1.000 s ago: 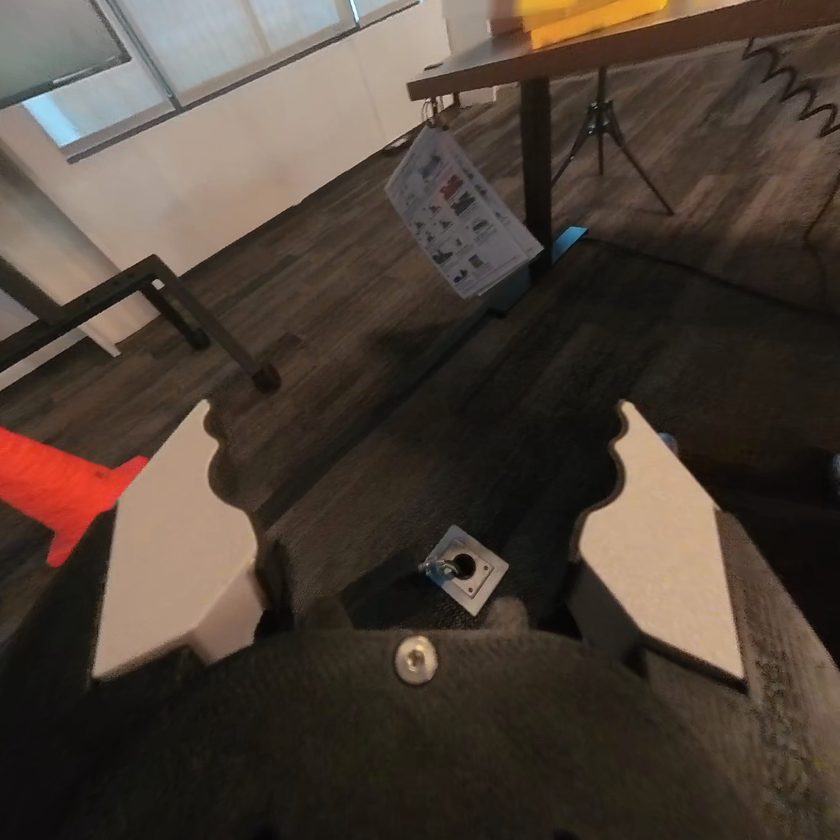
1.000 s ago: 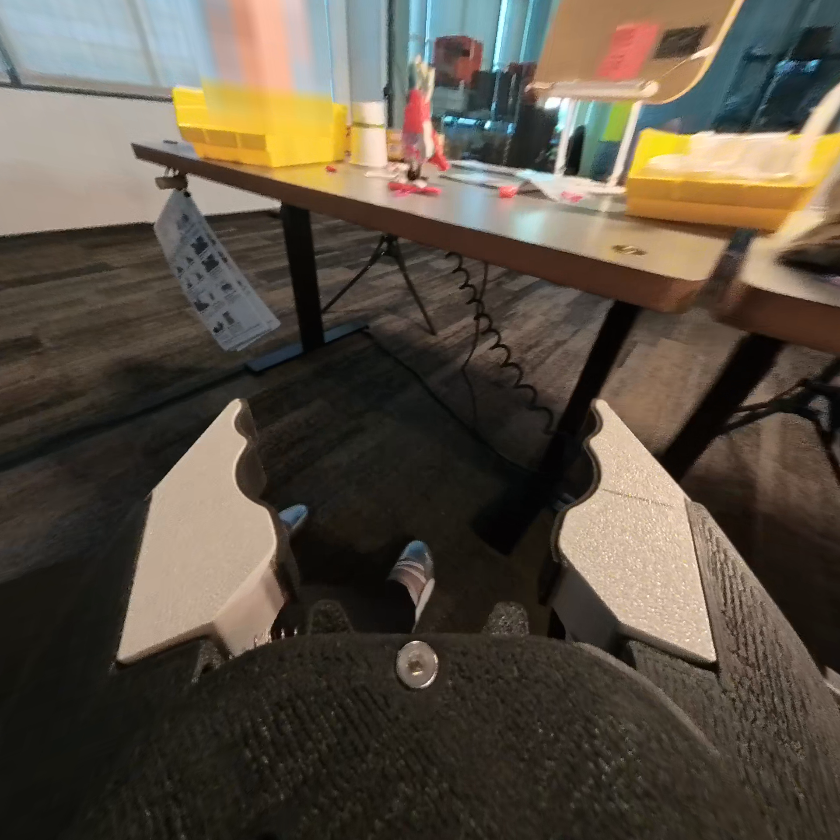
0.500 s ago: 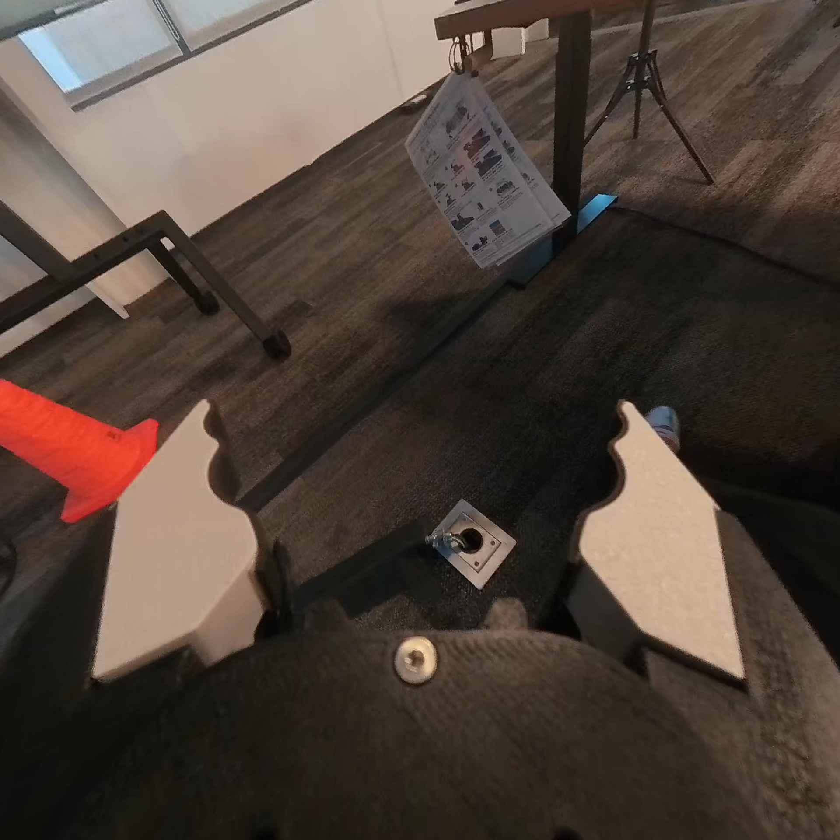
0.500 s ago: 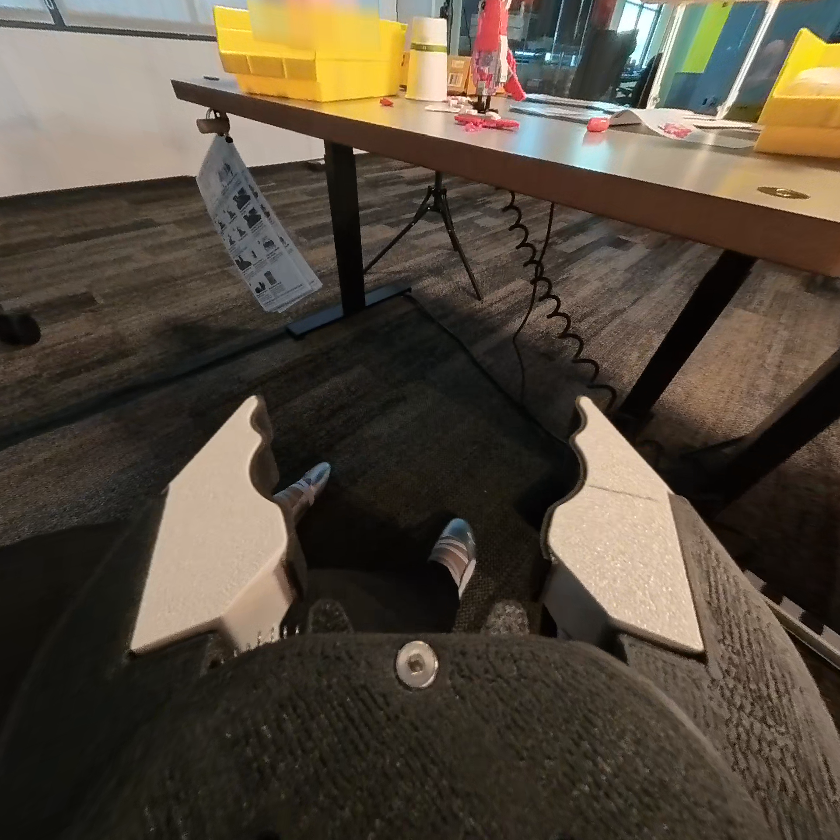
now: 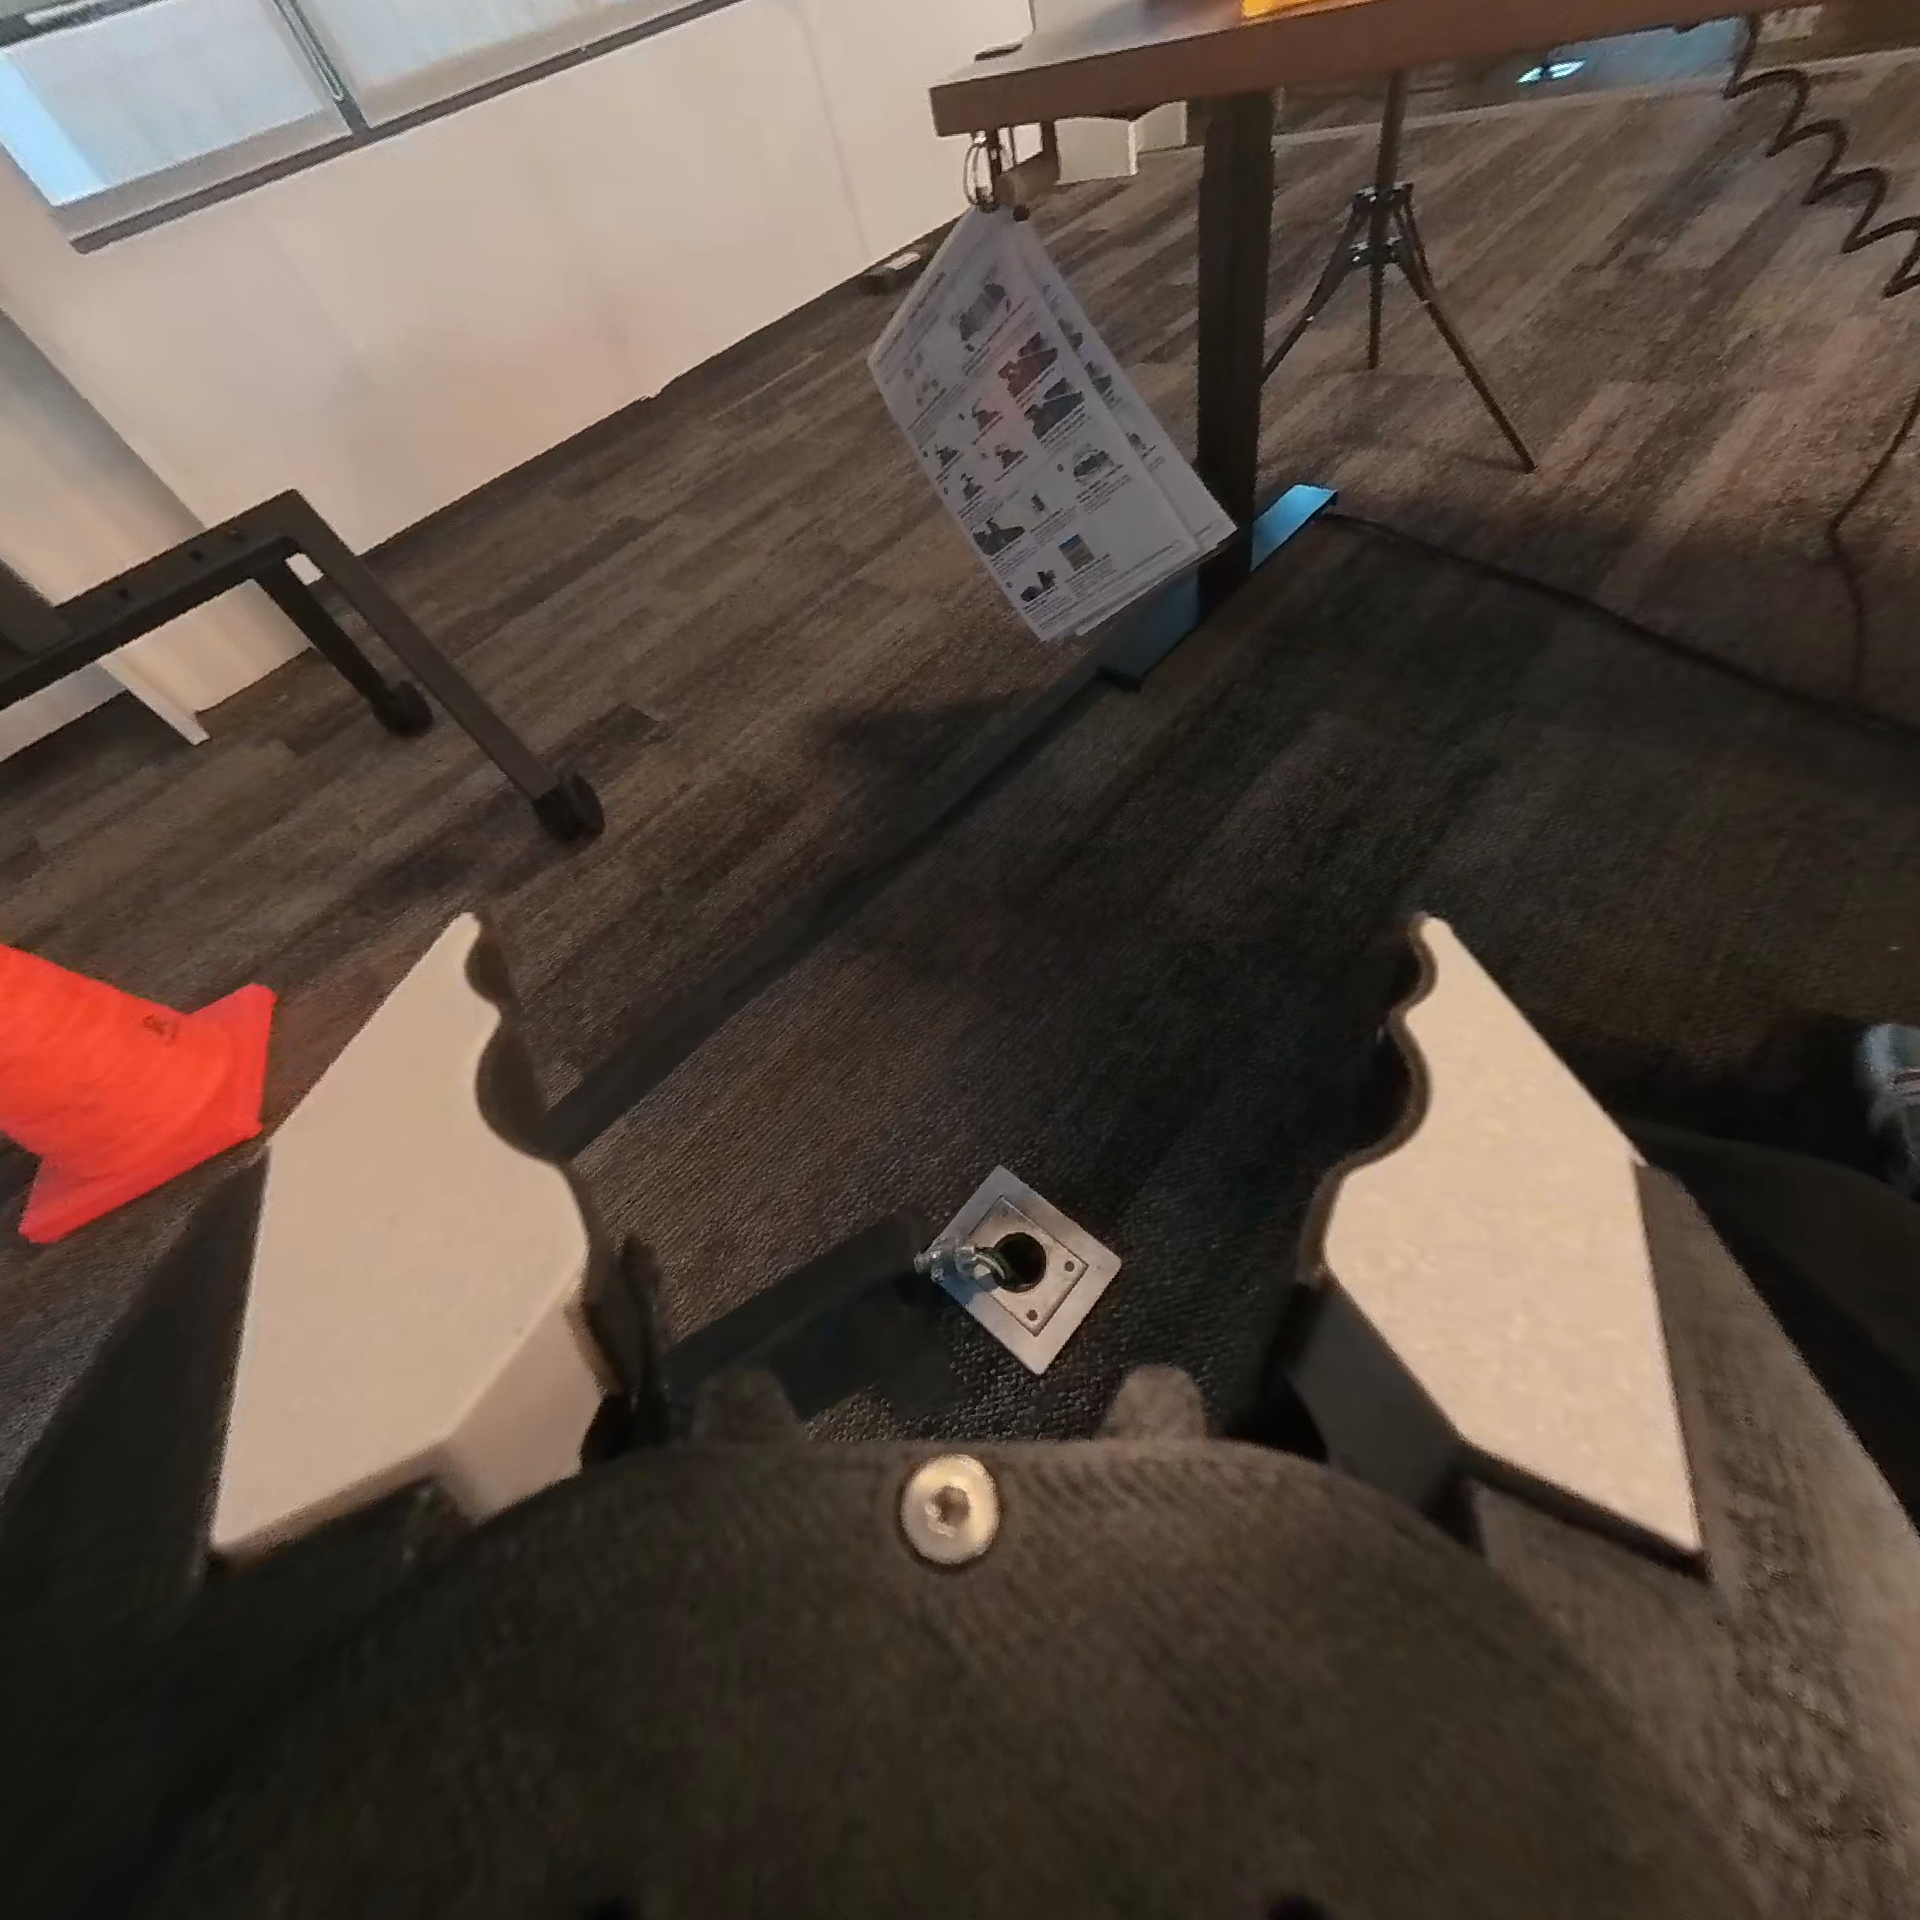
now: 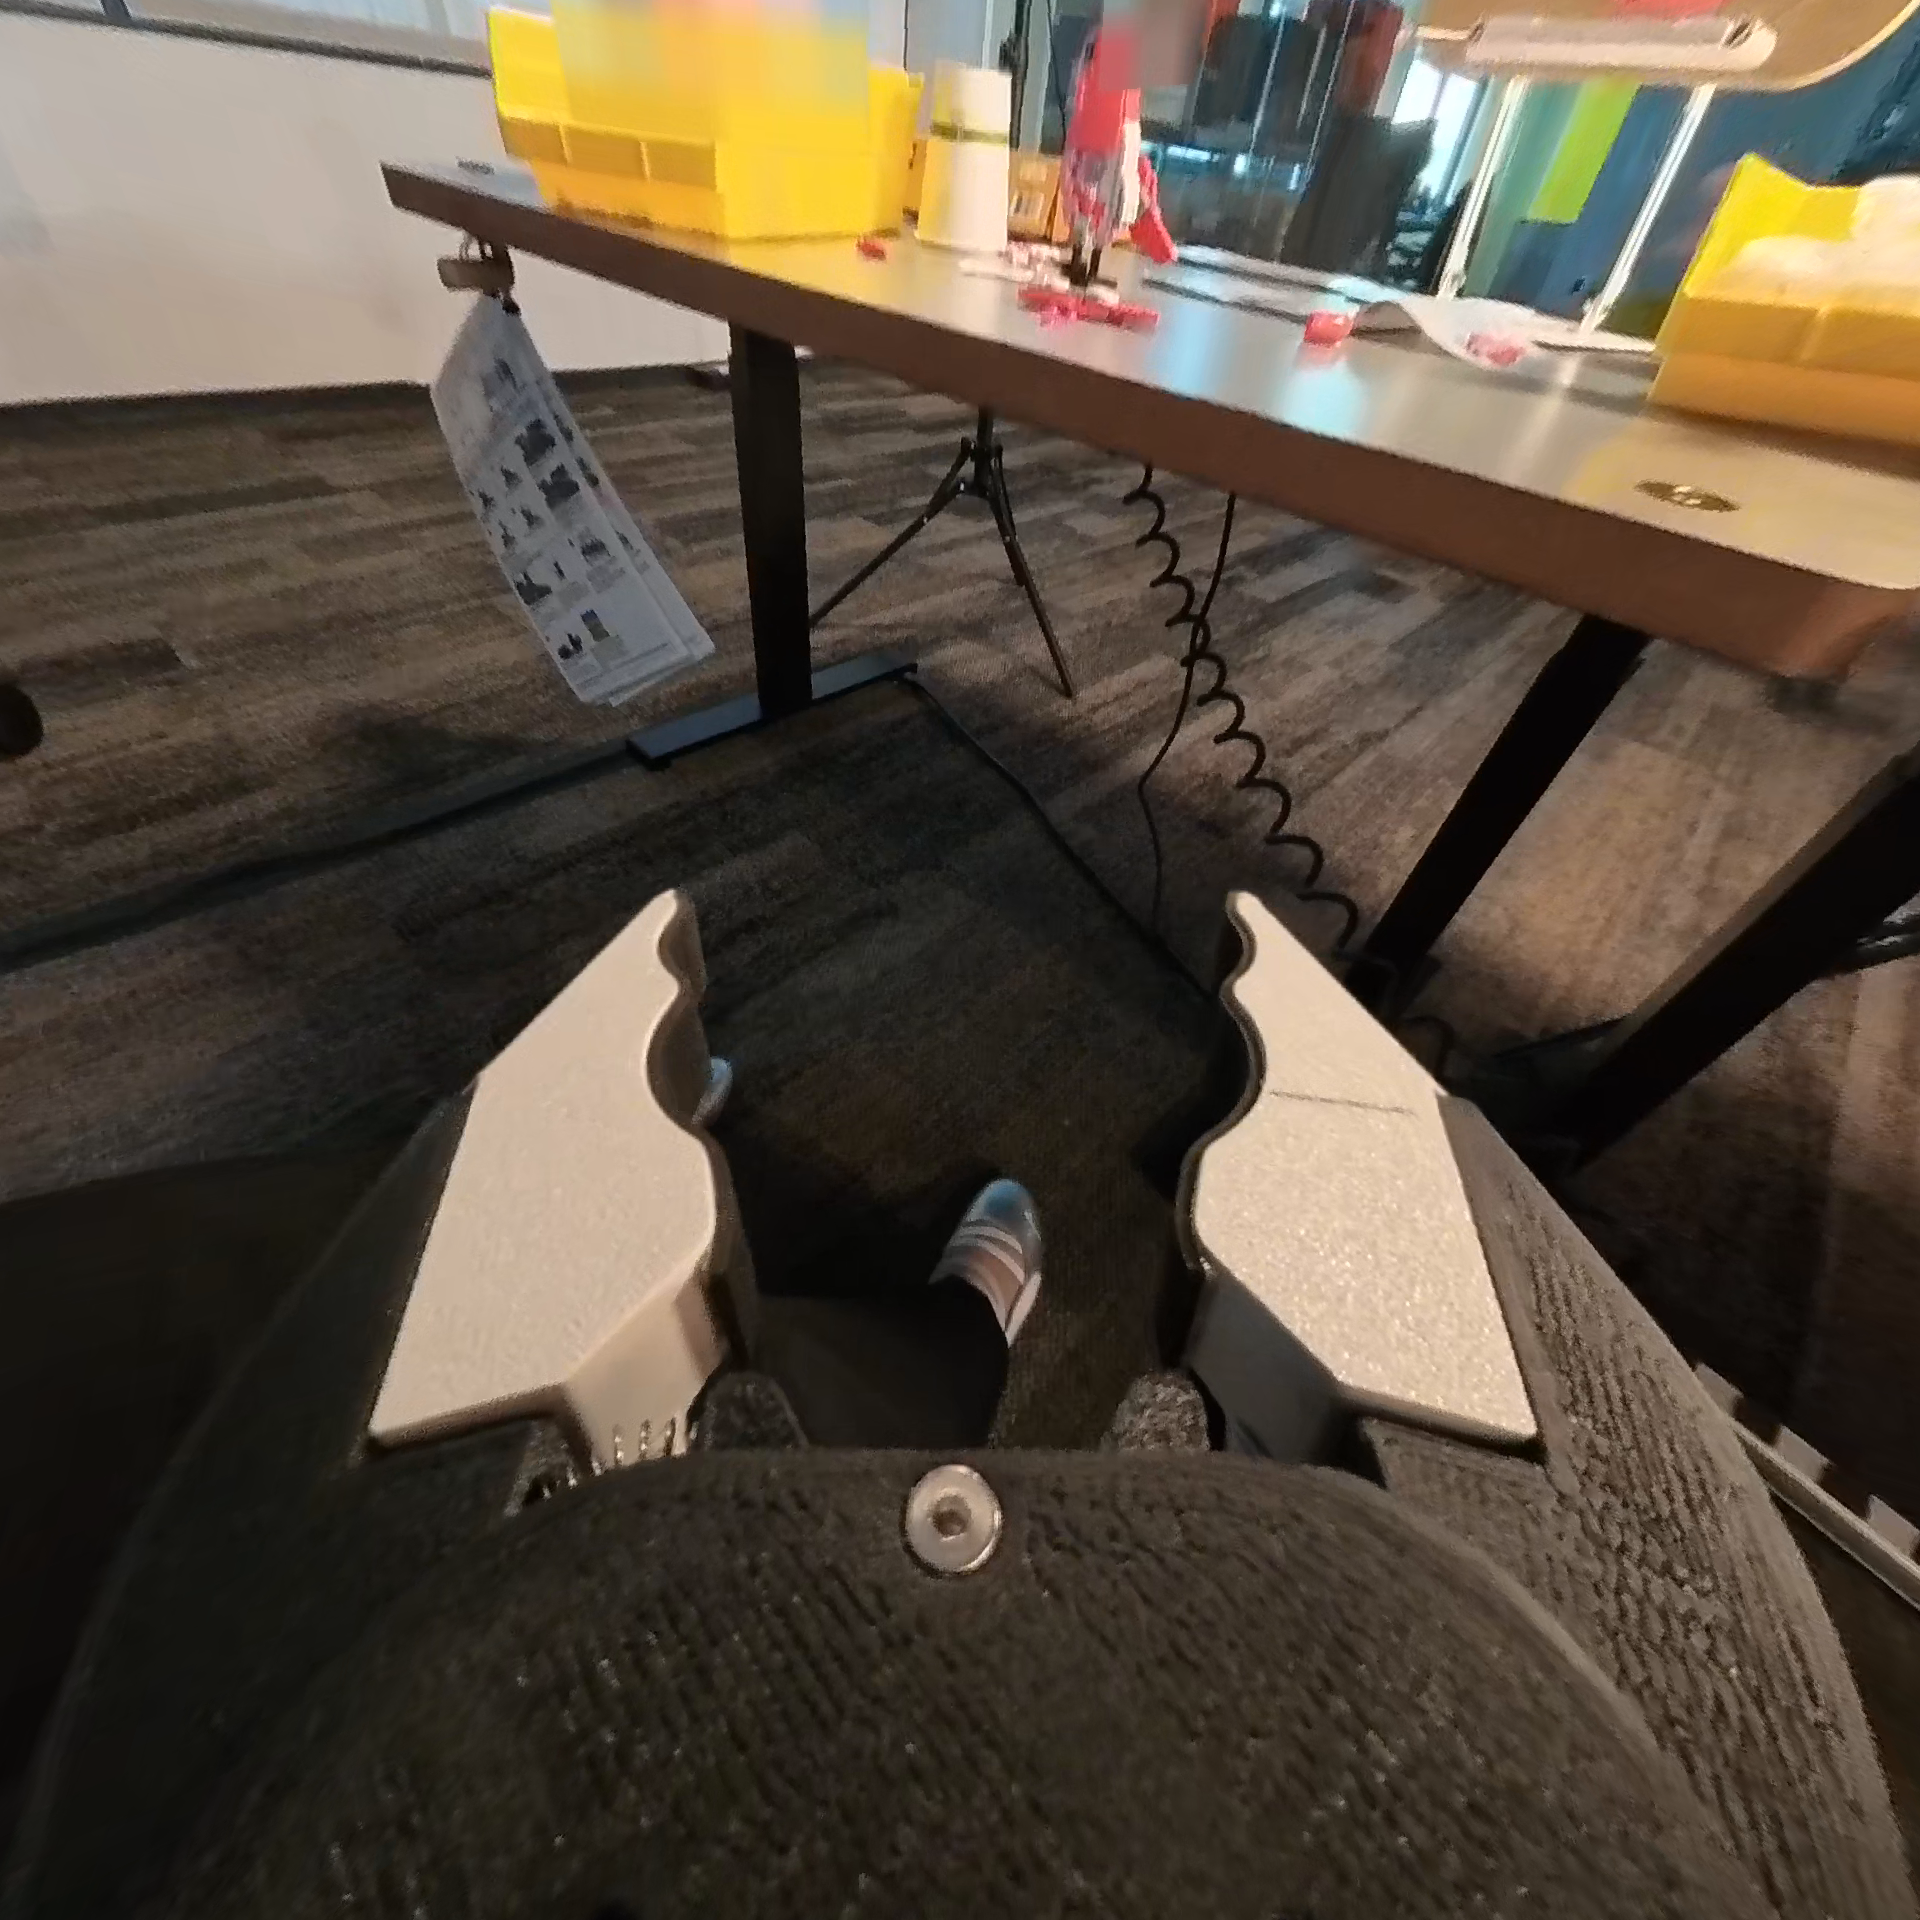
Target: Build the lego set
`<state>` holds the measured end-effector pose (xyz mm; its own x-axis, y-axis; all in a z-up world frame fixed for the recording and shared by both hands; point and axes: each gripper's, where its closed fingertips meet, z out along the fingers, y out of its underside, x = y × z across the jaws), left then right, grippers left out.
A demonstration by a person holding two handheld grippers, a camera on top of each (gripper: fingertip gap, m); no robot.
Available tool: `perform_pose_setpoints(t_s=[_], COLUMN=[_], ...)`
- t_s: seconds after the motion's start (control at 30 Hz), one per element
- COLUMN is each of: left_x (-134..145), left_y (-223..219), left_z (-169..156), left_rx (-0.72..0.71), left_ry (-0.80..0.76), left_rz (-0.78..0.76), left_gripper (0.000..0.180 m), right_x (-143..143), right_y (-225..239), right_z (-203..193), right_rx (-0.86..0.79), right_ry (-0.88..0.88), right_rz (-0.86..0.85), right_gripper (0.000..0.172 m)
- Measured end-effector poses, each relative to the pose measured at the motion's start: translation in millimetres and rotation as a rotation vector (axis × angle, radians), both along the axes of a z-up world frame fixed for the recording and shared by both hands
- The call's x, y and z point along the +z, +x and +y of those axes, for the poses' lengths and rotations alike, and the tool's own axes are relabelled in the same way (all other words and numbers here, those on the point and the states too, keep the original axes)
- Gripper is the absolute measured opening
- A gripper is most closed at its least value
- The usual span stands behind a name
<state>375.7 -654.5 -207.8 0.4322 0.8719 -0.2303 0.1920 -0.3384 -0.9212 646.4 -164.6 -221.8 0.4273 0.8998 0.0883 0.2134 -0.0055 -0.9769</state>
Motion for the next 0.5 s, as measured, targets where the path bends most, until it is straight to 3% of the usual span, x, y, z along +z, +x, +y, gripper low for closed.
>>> perform_pose_setpoints(t_s=[0.5], left_x=[13.1], left_y=[10.0], left_z=[14.8], left_rx=[-0.048], left_ry=[0.034], left_rz=[0.021], left_gripper=[0.157], right_x=[15.0], right_y=[25.4], right_z=[1.6], right_rx=[-0.019], right_ry=[0.022], right_rz=[0.020], right_gripper=[0.088])
